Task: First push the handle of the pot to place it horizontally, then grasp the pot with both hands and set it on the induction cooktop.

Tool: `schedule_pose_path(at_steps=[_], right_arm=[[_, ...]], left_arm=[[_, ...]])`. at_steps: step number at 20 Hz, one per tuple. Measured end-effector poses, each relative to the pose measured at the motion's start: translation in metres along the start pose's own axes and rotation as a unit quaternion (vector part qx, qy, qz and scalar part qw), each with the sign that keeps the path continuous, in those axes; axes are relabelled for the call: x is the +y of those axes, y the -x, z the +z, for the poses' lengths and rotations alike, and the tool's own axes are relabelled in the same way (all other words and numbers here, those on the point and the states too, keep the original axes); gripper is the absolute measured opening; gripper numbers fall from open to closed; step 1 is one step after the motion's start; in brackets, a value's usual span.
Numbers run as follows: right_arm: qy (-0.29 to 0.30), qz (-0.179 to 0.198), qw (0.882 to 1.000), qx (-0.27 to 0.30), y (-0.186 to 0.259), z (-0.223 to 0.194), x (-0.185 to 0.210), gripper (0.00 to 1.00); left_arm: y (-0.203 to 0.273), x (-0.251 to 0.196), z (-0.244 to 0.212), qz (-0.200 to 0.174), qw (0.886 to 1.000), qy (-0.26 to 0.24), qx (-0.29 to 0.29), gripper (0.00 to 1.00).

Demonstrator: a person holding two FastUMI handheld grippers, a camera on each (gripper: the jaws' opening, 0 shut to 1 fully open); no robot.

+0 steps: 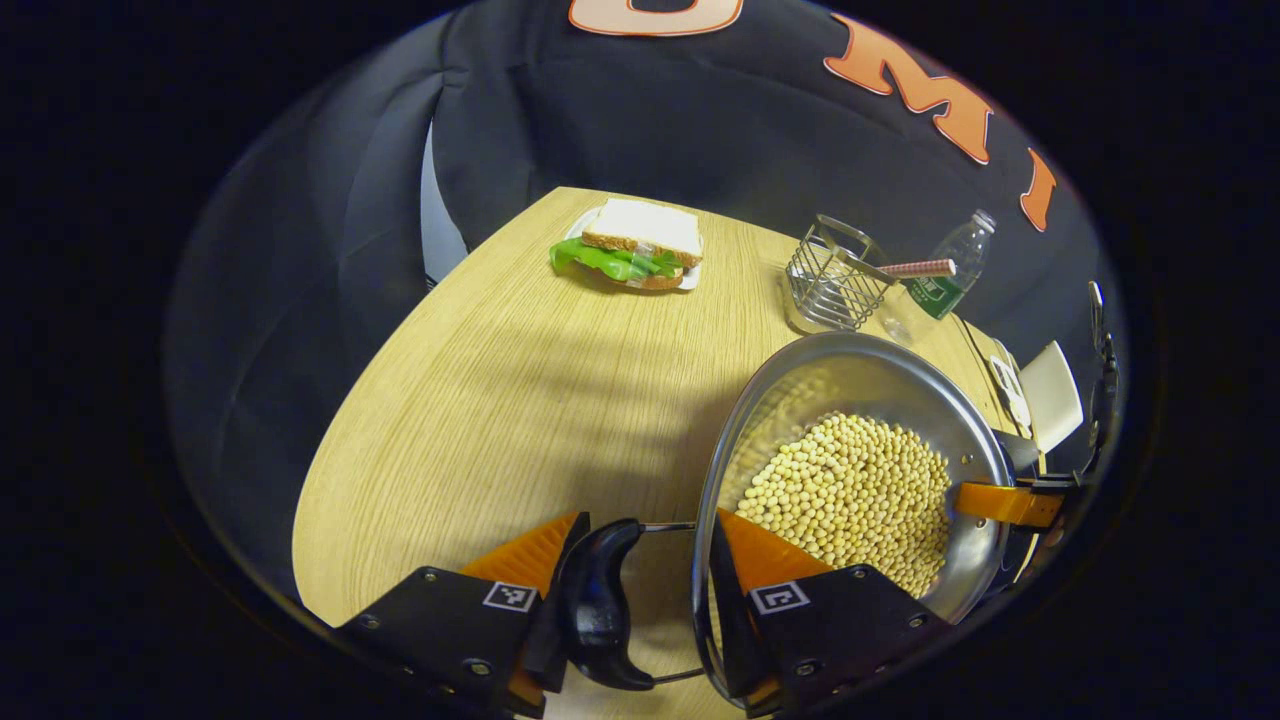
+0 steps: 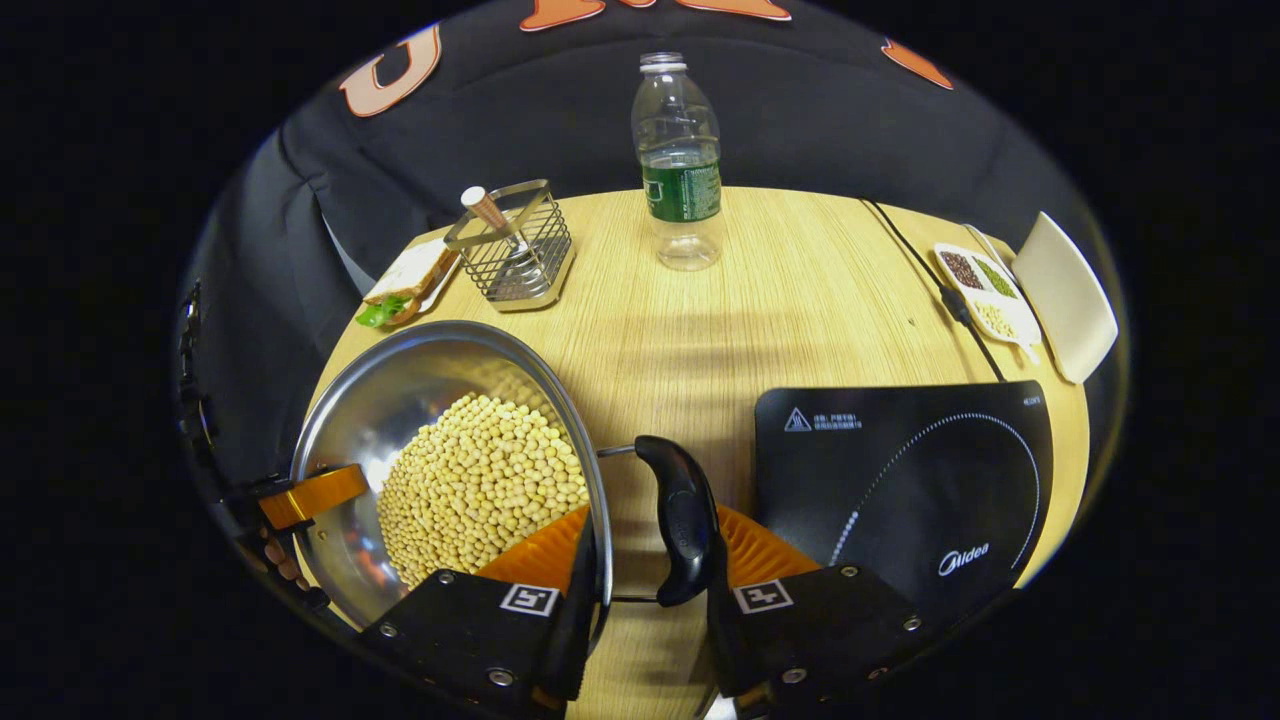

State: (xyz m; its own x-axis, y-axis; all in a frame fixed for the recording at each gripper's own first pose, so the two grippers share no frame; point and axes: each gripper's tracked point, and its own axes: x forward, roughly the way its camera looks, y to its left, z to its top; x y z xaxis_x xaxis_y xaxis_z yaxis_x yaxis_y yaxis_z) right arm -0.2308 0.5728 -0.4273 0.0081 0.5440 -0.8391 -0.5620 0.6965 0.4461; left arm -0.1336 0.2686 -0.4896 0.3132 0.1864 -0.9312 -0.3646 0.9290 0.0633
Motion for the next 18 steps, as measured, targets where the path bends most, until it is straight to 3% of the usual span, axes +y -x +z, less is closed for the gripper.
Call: schedule_pose_path(at_steps=[5,6,7,10,13,15,18], right_arm=[[-0.015,0.002,0.999,-0.029,0.029,0.011,-0.007,0.49],[-0.017,0.001,0.999,-0.035,0.036,0.016,-0.012,0.44],[-0.019,-0.002,0.999,-0.044,0.045,0.021,-0.017,0.49],[-0.029,-0.011,0.997,-0.070,0.068,0.035,-0.040,0.49],[-0.039,-0.023,0.995,-0.092,0.095,0.045,-0.067,0.49],[-0.049,-0.028,0.993,-0.101,0.114,0.048,-0.086,0.49],[-0.056,-0.040,0.991,-0.116,0.135,0.057,-0.118,0.49]], left_arm=[[0.029,-0.010,0.022,-0.003,0.999,-0.031,-0.037,0.62],[0.036,-0.016,0.028,-0.005,0.998,-0.040,-0.046,0.62],[0.041,-0.023,0.033,-0.008,0.997,-0.049,-0.055,0.61],[0.059,-0.043,0.047,-0.022,0.996,-0.051,-0.069,0.61],[0.072,-0.079,0.057,-0.039,0.994,-0.056,-0.081,0.65],[0.081,-0.105,0.064,-0.048,0.992,-0.068,-0.090,0.58],[0.094,-0.142,0.073,-0.063,0.990,-0.078,-0.099,0.57]])
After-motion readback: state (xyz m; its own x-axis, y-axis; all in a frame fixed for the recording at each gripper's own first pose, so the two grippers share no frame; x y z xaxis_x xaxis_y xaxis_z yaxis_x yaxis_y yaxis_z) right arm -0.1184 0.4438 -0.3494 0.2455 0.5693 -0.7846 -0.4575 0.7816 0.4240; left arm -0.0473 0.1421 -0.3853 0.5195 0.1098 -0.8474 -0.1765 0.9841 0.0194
